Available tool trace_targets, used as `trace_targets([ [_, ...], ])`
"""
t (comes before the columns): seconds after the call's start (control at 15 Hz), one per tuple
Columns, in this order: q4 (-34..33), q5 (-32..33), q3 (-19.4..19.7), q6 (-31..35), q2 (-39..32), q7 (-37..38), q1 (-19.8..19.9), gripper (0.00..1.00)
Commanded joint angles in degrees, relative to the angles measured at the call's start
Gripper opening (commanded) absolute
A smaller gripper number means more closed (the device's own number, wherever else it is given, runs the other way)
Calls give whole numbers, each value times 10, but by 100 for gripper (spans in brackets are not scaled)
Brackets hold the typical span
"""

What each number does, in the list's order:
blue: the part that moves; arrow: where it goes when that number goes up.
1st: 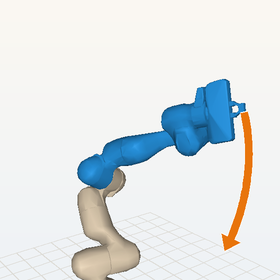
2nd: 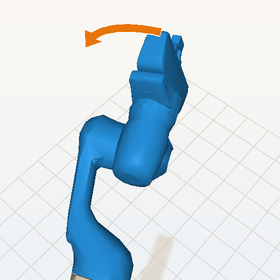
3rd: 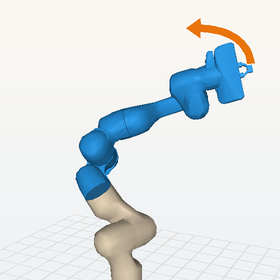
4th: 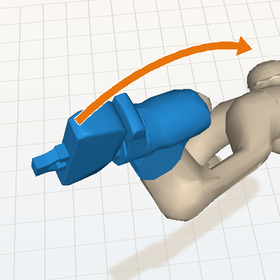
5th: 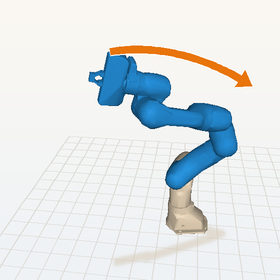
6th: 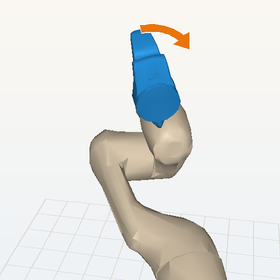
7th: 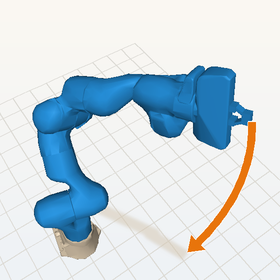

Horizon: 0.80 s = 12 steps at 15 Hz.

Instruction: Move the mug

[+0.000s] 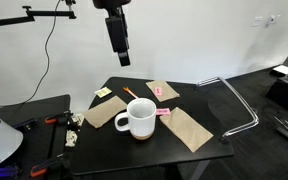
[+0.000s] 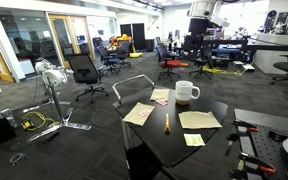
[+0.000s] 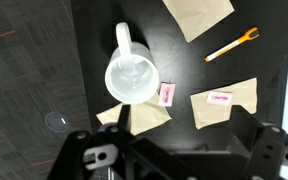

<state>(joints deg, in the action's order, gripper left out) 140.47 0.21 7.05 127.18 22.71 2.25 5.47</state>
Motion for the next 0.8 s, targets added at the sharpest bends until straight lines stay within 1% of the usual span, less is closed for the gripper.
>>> trace_targets([
  [0.0, 18, 27, -16, -25, 22, 47, 27, 100],
  [0.13, 24, 35, -15, -19, 22, 63, 37, 100],
  [0.47, 41, 23, 0, 17, 8, 71, 56, 100],
  [0.73, 45, 16, 18, 49, -13, 50, 64, 100],
])
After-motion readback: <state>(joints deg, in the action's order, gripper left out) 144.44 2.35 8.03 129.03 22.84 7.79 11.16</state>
